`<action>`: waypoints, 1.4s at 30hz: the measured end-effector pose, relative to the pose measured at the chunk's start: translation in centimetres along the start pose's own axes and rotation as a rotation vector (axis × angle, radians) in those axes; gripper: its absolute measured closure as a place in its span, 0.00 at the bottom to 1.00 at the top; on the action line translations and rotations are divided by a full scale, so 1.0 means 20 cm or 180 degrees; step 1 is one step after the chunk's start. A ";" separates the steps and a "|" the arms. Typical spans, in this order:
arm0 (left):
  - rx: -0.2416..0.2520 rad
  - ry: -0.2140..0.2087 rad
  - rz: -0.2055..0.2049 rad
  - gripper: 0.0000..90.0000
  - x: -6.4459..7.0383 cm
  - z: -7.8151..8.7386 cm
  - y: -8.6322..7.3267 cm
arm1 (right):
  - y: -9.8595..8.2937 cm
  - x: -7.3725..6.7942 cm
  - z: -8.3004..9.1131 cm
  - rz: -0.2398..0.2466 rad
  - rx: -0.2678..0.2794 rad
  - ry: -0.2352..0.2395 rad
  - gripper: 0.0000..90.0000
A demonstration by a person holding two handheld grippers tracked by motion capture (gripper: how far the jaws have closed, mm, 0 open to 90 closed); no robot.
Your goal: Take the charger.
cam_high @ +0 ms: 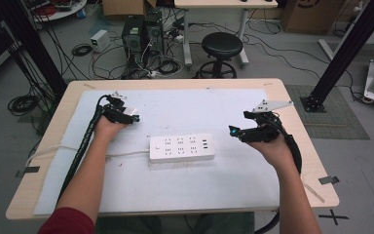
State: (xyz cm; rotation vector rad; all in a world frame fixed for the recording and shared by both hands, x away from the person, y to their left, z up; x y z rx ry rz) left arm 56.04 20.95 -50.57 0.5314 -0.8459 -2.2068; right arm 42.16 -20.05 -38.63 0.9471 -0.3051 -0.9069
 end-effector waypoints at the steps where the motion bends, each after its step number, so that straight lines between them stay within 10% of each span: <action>1: -0.0014 0.0010 -0.0006 0.26 0.00 0.00 0.00 | 0.00 0.00 0.00 0.0001 -0.0002 0.0006 0.21; 26: -0.0053 0.0003 -0.0025 0.47 0.01 0.03 0.00 | 0.00 0.00 -0.01 -0.0010 0.0014 0.0017 0.21; 42: 0.0472 -0.0163 -0.0495 0.47 0.19 0.47 0.22 | 0.02 -0.02 0.05 0.0007 0.0085 0.0110 0.21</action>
Point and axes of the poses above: each handheld gripper's, and its own axes: z roughly backward along the jaws, y roughly out of its top, x roughly to its right, the point moved 9 cm from there along -z, roughly forward along the jaws, and after that the axes turned 11 degrees about -z, right-handed, at the moved point
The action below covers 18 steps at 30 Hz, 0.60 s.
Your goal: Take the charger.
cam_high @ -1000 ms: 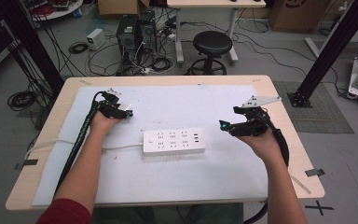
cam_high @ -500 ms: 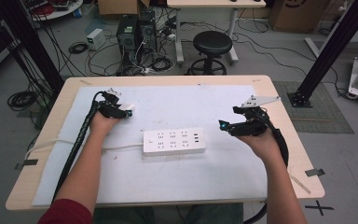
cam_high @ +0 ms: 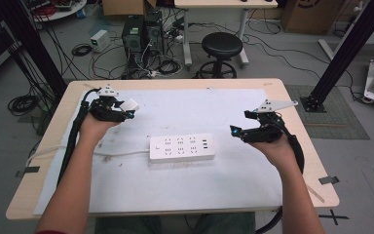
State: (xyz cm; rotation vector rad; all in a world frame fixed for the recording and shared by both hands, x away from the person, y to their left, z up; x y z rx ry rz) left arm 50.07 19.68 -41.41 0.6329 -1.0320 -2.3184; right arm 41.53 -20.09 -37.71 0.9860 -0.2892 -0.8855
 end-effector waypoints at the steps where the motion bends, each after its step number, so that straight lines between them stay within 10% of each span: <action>1: 0.0082 -0.0107 -0.0016 0.47 0.04 0.04 0.03 | 0.01 -0.01 0.01 0.0008 0.0013 0.0025 0.21; 18: 0.0320 -0.0359 -0.0445 0.47 0.30 0.37 0.12 | 0.02 -0.05 0.05 0.0078 0.0046 0.0056 0.21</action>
Point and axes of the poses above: each handheld gripper's, and its own axes: z roughly backward along the jaws, y roughly out of its top, x roughly to its right, the point moved 9 cm from there along -z, roughly forward along the jaws, and after that the axes turned 11 degrees about -z, right-handed, at the moved point
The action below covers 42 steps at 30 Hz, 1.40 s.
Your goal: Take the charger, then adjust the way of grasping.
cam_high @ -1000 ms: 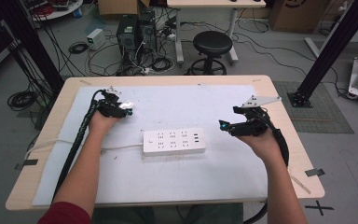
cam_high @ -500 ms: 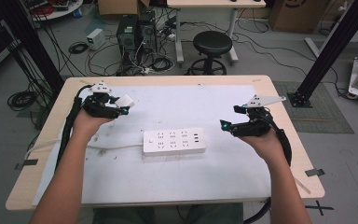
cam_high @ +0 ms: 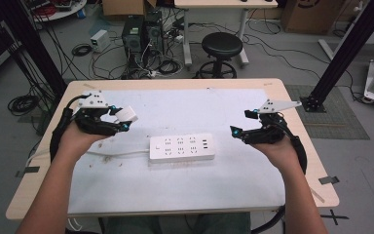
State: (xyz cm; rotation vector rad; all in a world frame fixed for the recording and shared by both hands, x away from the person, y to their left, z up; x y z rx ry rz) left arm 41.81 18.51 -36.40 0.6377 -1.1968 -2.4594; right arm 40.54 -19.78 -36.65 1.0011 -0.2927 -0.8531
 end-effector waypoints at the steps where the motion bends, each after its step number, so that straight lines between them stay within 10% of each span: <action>1: -0.0005 -0.0006 -0.0007 0.47 0.00 0.01 -0.01 | 0.00 0.00 -0.01 -0.0014 -0.0015 -0.0003 0.21; 14: 0.0012 -0.0096 -0.0081 0.47 0.02 -0.05 -0.03 | 0.03 0.00 -0.06 0.0004 -0.0064 0.0053 0.21; 42: 0.0305 -0.0532 -0.0565 0.47 0.33 -0.32 0.13 | 0.05 -0.24 -0.23 -0.0012 -0.0466 0.0451 0.21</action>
Point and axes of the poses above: each handheld gripper's, and its own axes: z roughly backward along the jaws, y roughly out of its top, x roughly to its right, the point moved 9 cm from there along -z, roughly forward along the jaws, and after that the axes turned 11 degrees about -z, right-handed, at the moved point
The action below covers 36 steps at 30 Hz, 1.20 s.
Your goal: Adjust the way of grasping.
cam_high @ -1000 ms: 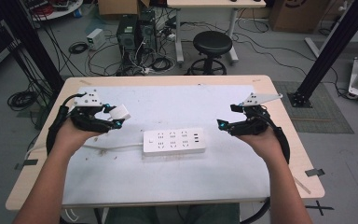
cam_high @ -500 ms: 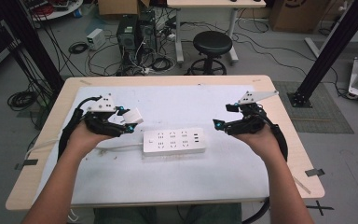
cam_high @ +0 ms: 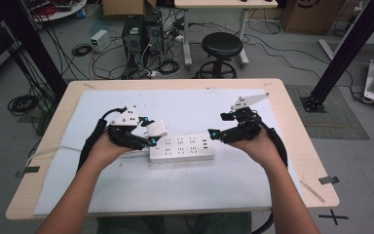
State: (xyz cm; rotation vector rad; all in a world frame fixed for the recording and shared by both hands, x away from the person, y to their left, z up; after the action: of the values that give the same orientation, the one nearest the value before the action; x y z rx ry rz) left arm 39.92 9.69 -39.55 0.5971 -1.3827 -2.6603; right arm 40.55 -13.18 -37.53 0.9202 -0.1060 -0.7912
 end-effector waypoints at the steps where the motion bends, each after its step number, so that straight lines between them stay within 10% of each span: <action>1: 0.0082 -0.0018 -0.0046 0.47 0.04 -0.04 0.02 | 0.00 0.00 0.00 0.0000 0.0000 0.0000 0.21; 22: 0.0219 -0.0019 -0.0545 0.47 0.15 -0.14 0.07 | -0.02 -0.19 -0.23 -0.0398 -0.0239 0.0682 0.21; 36: 0.0276 -0.0034 -0.0631 0.47 0.19 -0.18 0.07 | -0.03 -0.25 -0.32 -0.0602 -0.0329 0.1009 0.21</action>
State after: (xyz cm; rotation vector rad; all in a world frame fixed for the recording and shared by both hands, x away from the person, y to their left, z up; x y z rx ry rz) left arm 37.64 5.20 -41.41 0.7680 -1.5233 -2.7679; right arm 39.17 -5.86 -40.70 0.9551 0.3004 -0.8070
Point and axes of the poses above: each handheld gripper's, and its own axes: z roughly backward along the jaws, y roughly out of its top, x roughly to its right, the point moved 9 cm from there along -z, roughly forward along the jaws, and after that the axes turned 11 degrees about -z, right-handed, at the moved point
